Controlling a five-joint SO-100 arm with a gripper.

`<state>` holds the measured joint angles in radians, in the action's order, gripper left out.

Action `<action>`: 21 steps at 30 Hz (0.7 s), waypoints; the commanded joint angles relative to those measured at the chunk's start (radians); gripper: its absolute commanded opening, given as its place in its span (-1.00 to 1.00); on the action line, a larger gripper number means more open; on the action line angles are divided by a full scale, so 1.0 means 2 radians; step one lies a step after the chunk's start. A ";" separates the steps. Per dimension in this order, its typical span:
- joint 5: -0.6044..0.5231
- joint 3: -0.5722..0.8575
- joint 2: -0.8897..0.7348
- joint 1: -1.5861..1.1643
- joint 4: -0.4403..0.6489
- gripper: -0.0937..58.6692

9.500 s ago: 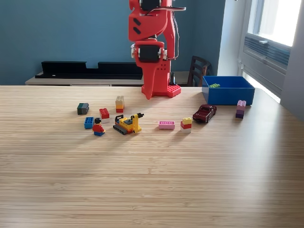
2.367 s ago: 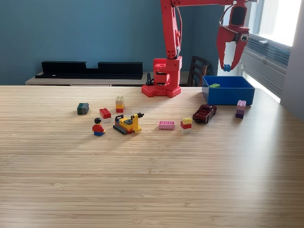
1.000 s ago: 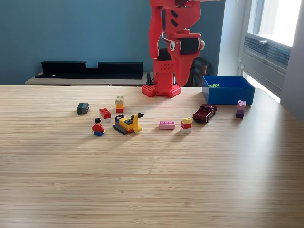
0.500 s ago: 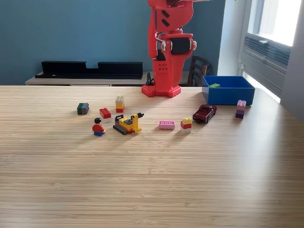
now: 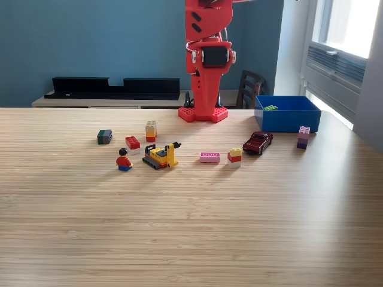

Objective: Grasp a lego block and put it in the bin.

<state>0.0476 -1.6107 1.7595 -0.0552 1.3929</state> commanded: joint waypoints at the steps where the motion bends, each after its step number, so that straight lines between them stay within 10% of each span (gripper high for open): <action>1: 0.005 0.015 0.037 -0.038 -0.007 -0.99; 11: 0.062 -0.050 0.037 -0.162 -0.016 -0.98; 21: 0.138 -0.109 0.036 -0.207 -0.021 -0.45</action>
<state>0.2777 -1.8239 1.7625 -0.4571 1.3591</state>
